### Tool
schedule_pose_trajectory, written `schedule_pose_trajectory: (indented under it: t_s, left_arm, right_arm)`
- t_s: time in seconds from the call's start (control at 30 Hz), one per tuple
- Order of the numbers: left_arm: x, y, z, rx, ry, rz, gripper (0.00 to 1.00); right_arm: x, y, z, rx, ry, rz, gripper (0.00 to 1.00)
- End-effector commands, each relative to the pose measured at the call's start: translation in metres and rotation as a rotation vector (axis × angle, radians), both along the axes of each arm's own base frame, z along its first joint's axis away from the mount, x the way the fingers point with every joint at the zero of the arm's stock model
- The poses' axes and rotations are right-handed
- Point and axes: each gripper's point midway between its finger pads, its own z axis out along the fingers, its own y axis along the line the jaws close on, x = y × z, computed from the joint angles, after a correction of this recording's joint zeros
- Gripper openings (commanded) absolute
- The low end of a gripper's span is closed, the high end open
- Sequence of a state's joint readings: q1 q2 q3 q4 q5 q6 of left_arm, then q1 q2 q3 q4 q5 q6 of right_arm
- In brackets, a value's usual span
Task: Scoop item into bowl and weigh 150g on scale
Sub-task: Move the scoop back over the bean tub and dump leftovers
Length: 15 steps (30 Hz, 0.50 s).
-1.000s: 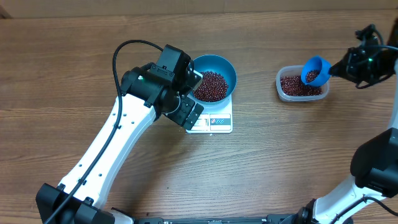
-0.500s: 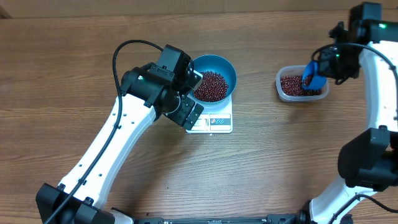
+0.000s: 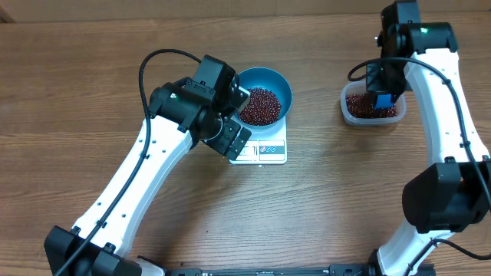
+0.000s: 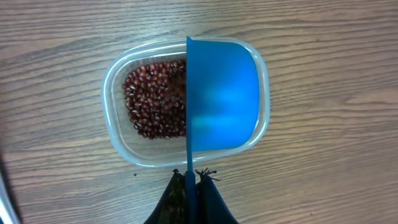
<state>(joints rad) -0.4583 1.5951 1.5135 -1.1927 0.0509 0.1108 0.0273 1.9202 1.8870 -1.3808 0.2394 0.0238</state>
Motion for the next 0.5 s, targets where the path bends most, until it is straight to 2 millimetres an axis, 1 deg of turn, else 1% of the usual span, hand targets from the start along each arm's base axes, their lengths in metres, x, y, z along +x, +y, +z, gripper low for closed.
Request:
schedule_pose_trajectory:
  t_s: [0.0, 0.17, 0.3, 0.47]
  left_arm:
    - [0.000, -0.002, 0.008, -0.012, -0.020, 0.000, 0.99]
    - [0.000, -0.002, 0.008, -0.012, -0.020, 0.000, 1.00]
    - [0.000, -0.002, 0.008, -0.012, -0.020, 0.000, 1.00]
    - [0.000, -0.002, 0.008, -0.012, -0.020, 0.000, 1.00]
  right_arm:
    - [0.001, -0.005, 0.032, -0.081, -0.087, -0.029, 0.04]
    - [-0.001, -0.002, 0.035, -0.140, -0.090, -0.035, 0.04]
    - [0.000, 0.006, 0.036, -0.149, -0.093, -0.016, 0.04]
    - [0.000, 0.007, 0.036, -0.154, -0.094, -0.012, 0.04]
